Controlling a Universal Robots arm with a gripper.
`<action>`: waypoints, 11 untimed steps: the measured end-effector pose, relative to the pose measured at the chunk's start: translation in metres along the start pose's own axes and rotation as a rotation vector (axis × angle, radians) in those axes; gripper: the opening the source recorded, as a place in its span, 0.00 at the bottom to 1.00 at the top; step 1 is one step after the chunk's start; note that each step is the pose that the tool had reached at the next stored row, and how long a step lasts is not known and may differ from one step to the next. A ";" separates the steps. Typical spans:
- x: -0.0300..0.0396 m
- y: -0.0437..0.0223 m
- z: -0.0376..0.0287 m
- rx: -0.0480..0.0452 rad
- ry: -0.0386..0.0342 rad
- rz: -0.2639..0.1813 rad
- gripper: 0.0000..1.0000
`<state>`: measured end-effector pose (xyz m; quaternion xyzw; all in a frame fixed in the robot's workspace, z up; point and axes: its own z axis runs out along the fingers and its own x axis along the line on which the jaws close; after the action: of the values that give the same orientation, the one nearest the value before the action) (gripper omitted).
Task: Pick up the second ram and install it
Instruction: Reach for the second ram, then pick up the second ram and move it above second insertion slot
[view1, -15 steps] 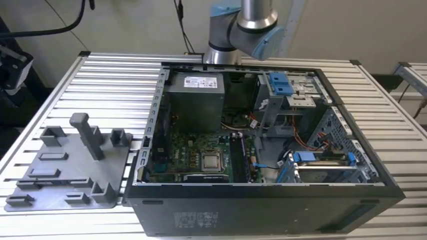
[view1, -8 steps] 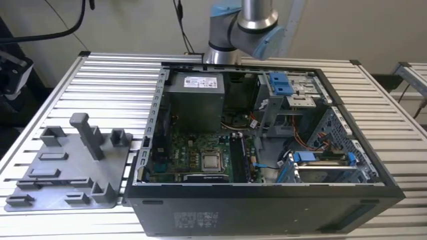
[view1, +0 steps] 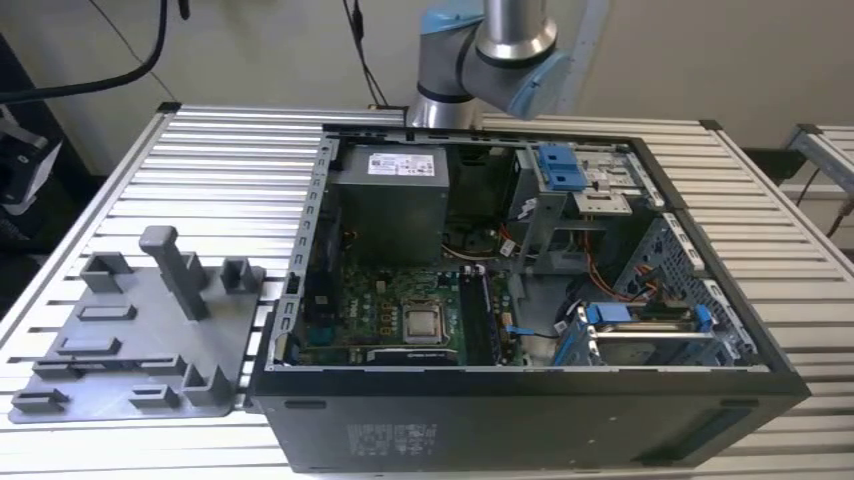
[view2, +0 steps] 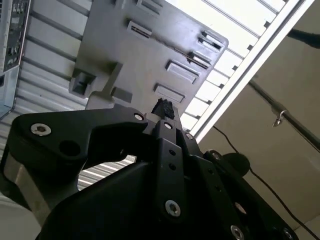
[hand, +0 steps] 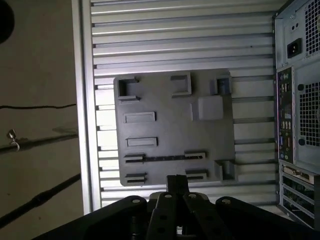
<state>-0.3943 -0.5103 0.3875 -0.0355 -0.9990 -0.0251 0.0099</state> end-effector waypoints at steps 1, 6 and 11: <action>0.0000 0.0000 0.0000 0.0000 0.0000 0.000 0.11; -0.0001 -0.0001 0.0000 0.0002 0.0035 0.000 0.11; 0.0000 -0.0001 0.0001 0.0002 0.0042 0.000 0.11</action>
<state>-0.3943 -0.5104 0.3875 -0.0355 -0.9990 -0.0250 0.0120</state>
